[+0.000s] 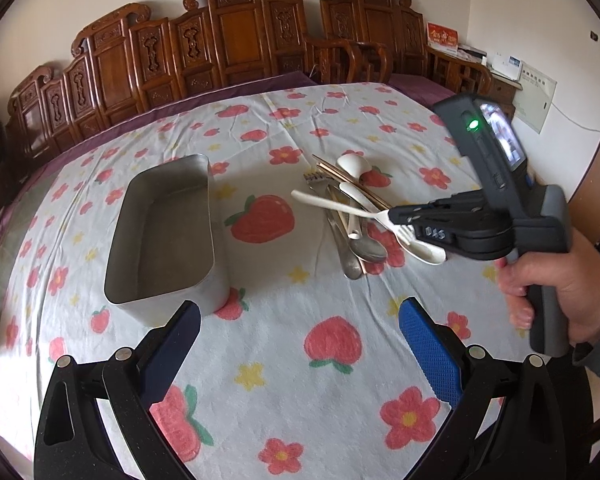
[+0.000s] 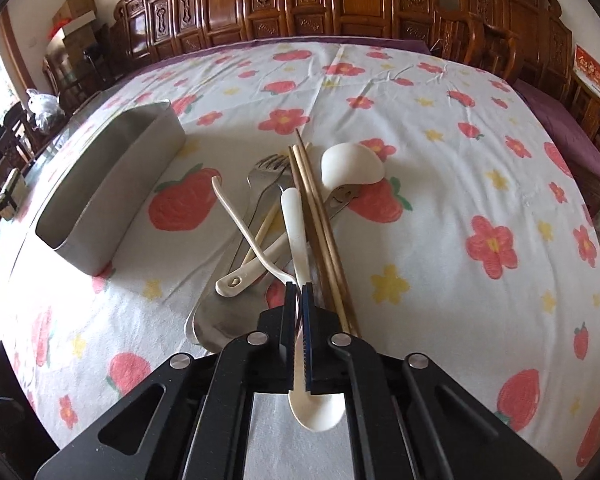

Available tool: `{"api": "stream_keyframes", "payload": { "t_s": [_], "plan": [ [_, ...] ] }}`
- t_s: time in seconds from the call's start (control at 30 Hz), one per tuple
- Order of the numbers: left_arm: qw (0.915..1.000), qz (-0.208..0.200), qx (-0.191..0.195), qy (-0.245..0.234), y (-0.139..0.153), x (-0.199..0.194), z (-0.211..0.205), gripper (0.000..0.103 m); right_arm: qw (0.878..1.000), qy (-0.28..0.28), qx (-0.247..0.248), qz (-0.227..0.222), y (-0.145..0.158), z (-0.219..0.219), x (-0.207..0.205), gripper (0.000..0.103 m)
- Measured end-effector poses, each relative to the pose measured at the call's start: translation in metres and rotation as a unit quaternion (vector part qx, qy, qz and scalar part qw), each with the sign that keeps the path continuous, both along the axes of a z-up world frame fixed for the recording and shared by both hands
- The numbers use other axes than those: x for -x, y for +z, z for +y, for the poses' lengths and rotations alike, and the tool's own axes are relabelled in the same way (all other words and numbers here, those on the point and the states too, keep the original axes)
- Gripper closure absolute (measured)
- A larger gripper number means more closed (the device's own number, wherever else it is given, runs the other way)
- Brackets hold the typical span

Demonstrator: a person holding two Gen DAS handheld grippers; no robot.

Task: Organize utensils
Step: 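Reach the right gripper into the utensil pile and grasp the white plastic fork, then lift the white fork with the right gripper while the left gripper grasps a metal fork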

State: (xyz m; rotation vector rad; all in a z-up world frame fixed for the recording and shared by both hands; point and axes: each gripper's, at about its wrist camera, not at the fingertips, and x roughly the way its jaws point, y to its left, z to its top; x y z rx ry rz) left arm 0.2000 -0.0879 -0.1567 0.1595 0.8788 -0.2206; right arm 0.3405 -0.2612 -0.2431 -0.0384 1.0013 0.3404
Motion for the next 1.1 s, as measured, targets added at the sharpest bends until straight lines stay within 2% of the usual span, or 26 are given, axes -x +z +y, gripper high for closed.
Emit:
{"api": "stream_keyframes", "payload": {
  "t_s": [0.27, 0.53, 0.7, 0.83, 0.93, 1.1],
  "plan": [
    [0.9999, 0.010, -0.005, -0.006, -0.010, -0.012, -0.012, 0.007, 0.999, -0.030, -0.030, -0.027, 0.030, -0.041, 0.027, 0.100],
    [0.9989, 0.036, -0.012, -0.027, -0.029, -0.039, -0.041, 0.029, 0.996, -0.076, -0.026, -0.025, 0.025, -0.093, 0.048, 0.100],
    [0.9978, 0.058, 0.008, -0.031, -0.035, -0.056, -0.058, 0.040, 0.994, -0.097, -0.032, -0.022, 0.020, -0.115, 0.045, 0.100],
    [0.9965, 0.073, 0.026, -0.032, -0.039, -0.070, -0.075, 0.042, 0.994, -0.103, -0.028, -0.021, 0.017, -0.122, 0.043, 0.100],
    [0.9939, 0.096, 0.047, -0.028, -0.045, -0.080, -0.086, 0.049, 0.994, -0.104, -0.024, -0.021, 0.017, -0.125, 0.043, 0.100],
    [0.9916, 0.117, 0.055, -0.013, -0.057, -0.092, -0.105, 0.051, 0.993, -0.112, -0.030, -0.019, 0.015, -0.133, 0.042, 0.100]
  ]
}}
